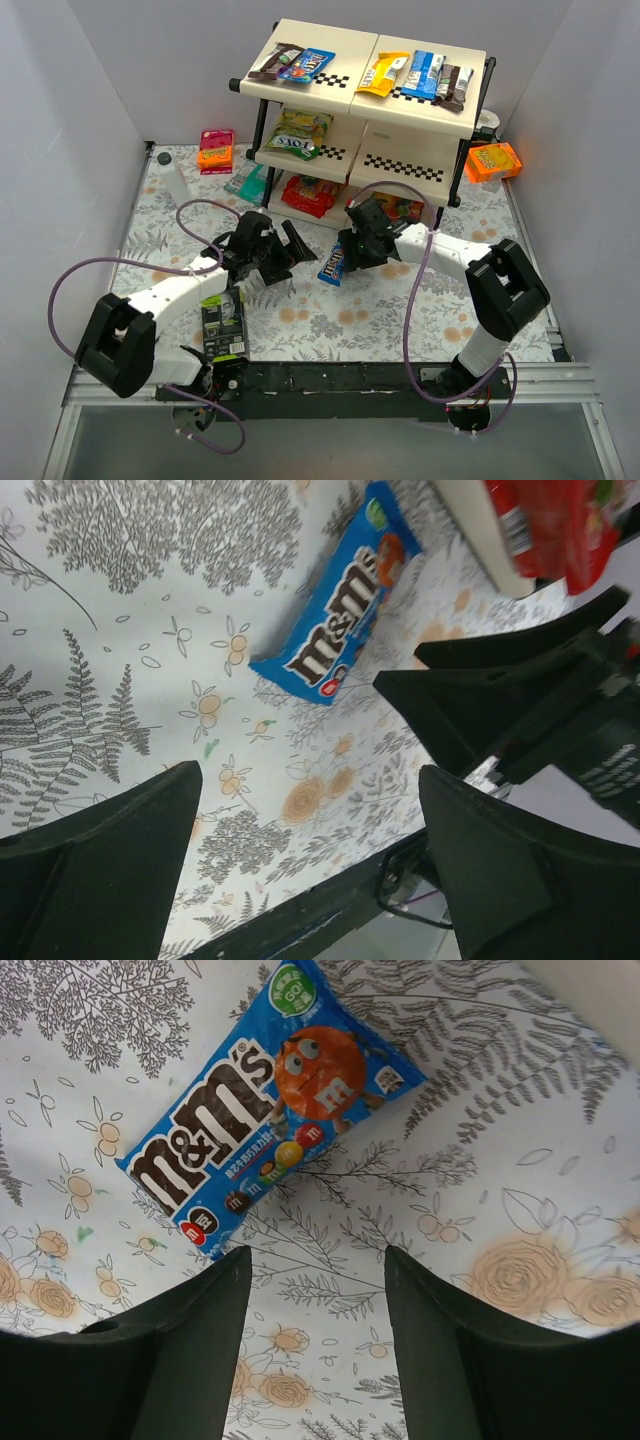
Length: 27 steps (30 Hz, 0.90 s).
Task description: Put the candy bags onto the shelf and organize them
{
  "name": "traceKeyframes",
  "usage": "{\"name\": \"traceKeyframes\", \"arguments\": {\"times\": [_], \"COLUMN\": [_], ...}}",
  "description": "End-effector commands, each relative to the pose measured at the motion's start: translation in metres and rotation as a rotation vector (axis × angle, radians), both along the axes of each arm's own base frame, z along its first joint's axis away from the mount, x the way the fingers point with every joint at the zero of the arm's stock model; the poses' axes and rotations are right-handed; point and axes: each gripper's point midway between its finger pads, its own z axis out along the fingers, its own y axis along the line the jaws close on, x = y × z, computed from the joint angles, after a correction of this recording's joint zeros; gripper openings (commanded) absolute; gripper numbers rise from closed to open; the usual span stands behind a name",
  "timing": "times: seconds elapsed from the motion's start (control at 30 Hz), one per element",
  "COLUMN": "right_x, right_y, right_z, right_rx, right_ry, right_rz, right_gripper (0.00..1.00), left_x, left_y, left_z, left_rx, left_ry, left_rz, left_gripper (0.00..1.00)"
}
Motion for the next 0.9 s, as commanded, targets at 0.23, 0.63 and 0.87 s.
{"name": "traceKeyframes", "arguments": {"times": [0.23, 0.63, 0.87], "right_x": [0.036, 0.059, 0.034], "right_y": [0.037, 0.031, 0.024], "right_z": [0.025, 0.005, -0.028], "right_rx": [0.093, -0.023, -0.022], "right_ry": [-0.056, -0.185, -0.049], "right_rz": [0.008, 0.128, 0.066], "right_gripper": [0.66, 0.38, 0.31], "left_x": [-0.022, -0.033, -0.034], "left_y": [-0.020, -0.020, -0.020], "left_z": [-0.048, -0.070, -0.075], "left_rx": [-0.089, -0.103, -0.124], "left_ry": [0.080, 0.133, 0.169], "left_rz": [-0.126, -0.135, -0.098], "left_gripper": [0.87, 0.70, 0.70]}}
